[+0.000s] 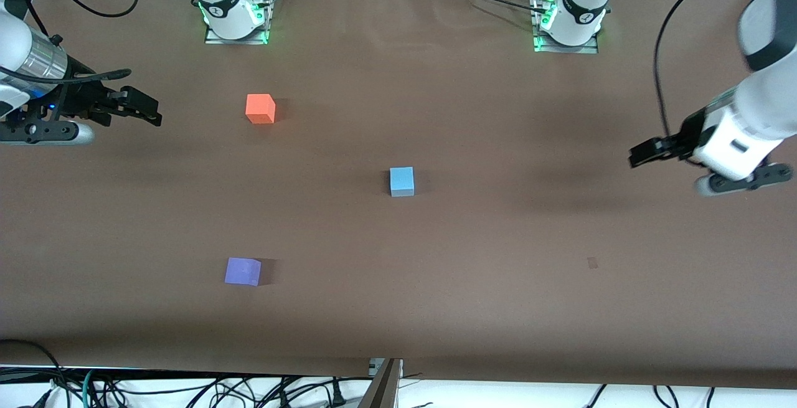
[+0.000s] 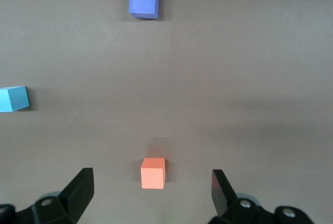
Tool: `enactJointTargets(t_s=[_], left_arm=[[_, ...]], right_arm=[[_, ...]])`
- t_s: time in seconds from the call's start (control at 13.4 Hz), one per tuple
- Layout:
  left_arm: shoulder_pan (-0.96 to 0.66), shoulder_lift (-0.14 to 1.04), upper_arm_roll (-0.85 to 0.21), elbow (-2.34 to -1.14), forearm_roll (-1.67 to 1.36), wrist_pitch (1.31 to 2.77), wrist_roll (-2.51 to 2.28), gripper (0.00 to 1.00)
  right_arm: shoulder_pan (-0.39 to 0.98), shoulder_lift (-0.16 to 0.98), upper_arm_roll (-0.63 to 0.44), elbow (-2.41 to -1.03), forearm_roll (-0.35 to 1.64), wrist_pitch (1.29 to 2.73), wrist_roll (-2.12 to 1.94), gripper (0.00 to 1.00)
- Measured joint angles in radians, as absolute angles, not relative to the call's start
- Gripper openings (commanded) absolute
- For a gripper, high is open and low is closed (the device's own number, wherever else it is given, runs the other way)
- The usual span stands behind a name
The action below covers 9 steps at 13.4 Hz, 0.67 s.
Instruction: Place blue block between orange and purple blocks
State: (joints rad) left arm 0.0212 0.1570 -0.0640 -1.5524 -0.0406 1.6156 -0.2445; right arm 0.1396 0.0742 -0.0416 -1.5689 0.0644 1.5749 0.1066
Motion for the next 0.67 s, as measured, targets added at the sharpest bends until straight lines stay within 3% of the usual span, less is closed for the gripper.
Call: enactJointTargets(t_s=[0.67], left_arm=[[0.116,0.111,-0.126,-1.573,-0.041,1.533,-0.18,1.0]], right_arm=[[0.14,0.074,-0.044,-1.569,0.064,1.571,0.107,1.0]])
